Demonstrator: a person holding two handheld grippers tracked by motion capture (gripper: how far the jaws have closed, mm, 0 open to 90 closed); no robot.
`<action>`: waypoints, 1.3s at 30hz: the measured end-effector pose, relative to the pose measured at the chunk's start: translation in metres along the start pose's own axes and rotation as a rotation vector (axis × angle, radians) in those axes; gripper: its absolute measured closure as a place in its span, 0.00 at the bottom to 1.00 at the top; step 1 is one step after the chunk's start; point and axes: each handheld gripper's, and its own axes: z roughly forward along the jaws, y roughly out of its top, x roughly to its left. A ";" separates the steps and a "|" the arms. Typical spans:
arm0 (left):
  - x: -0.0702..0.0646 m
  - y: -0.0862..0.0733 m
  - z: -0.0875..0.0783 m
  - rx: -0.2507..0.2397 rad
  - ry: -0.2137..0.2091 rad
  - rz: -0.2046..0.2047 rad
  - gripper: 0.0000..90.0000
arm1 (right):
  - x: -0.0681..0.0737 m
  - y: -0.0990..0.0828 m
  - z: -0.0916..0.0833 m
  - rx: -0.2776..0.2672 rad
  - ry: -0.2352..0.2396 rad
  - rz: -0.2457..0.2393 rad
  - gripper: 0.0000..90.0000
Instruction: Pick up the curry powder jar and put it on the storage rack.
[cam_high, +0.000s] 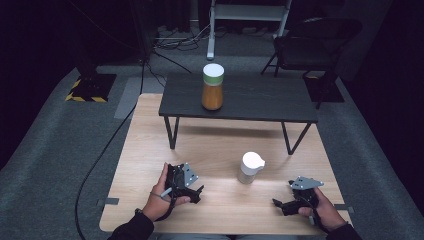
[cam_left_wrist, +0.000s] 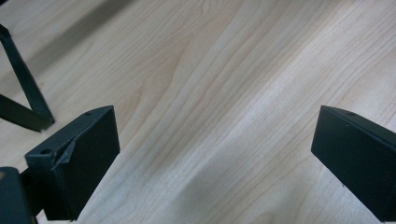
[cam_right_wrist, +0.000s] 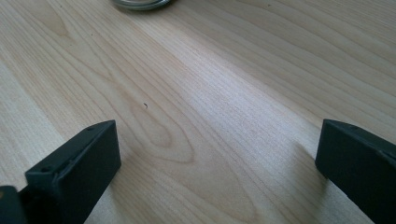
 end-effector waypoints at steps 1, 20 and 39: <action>0.000 -0.001 0.000 0.005 0.003 -0.001 0.01 | 0.000 0.000 0.000 0.000 0.000 0.000 0.00; 0.015 -0.011 0.010 0.057 -0.047 -0.077 0.01 | 0.000 0.000 0.000 0.000 0.000 0.001 0.00; 0.039 -0.022 0.016 0.055 -0.142 -0.191 0.00 | 0.000 0.000 0.000 0.001 0.000 0.001 0.00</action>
